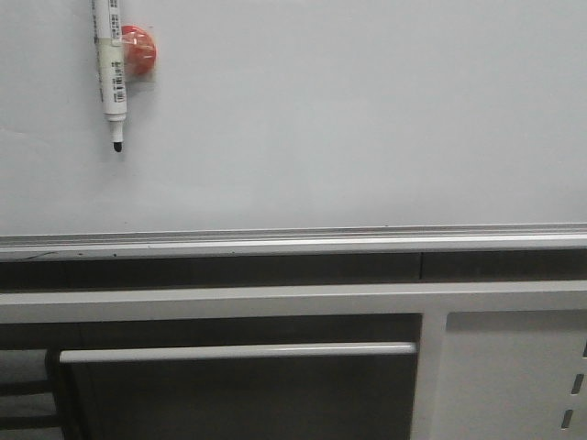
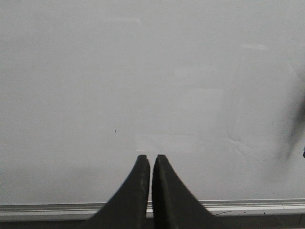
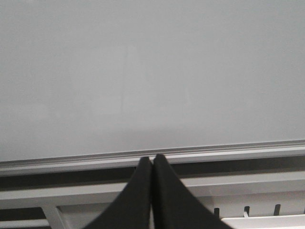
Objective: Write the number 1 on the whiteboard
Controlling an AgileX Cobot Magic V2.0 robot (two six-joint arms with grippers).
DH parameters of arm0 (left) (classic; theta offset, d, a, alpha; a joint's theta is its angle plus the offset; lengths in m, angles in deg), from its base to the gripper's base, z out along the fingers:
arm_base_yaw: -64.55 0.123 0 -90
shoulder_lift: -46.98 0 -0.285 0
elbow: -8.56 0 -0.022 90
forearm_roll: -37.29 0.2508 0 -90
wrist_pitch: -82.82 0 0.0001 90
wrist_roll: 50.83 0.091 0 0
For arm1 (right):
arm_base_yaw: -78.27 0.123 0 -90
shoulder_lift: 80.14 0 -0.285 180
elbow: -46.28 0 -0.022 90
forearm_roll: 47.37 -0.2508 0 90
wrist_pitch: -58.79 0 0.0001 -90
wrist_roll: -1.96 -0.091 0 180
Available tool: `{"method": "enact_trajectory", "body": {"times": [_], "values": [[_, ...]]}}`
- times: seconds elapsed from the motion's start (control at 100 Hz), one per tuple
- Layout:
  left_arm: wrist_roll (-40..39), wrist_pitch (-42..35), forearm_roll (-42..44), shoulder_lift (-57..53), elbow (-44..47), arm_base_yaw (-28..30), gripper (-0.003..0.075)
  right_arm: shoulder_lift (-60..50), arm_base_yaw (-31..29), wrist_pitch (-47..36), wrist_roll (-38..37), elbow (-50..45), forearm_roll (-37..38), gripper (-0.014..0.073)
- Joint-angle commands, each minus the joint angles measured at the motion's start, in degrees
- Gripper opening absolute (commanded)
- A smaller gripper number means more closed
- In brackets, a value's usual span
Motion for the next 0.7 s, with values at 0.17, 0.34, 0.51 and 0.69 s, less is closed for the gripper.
{"method": "enact_trajectory", "body": {"times": [0.17,0.34,0.51,0.69], "values": [[-0.58,-7.03,-15.11,-1.17,2.32,0.10,-0.0020,-1.02,-0.20,-10.23,0.05,-1.53,-13.21,-0.0050],[-0.58,-7.51,-25.12,-1.17,2.32,0.10,-0.0020,-1.02,-0.20,-10.73,0.05,-1.53,-18.09,-0.0050],[-0.58,-5.28,-38.81,-1.17,1.95,0.10,-0.0020,-1.02,-0.20,-11.01,0.05,-1.41,-28.61,-0.0050],[1.22,6.92,-38.84,-1.17,-2.17,0.10,-0.0020,-0.78,-0.20,-2.98,0.60,2.78,-28.17,-0.0043]]}}
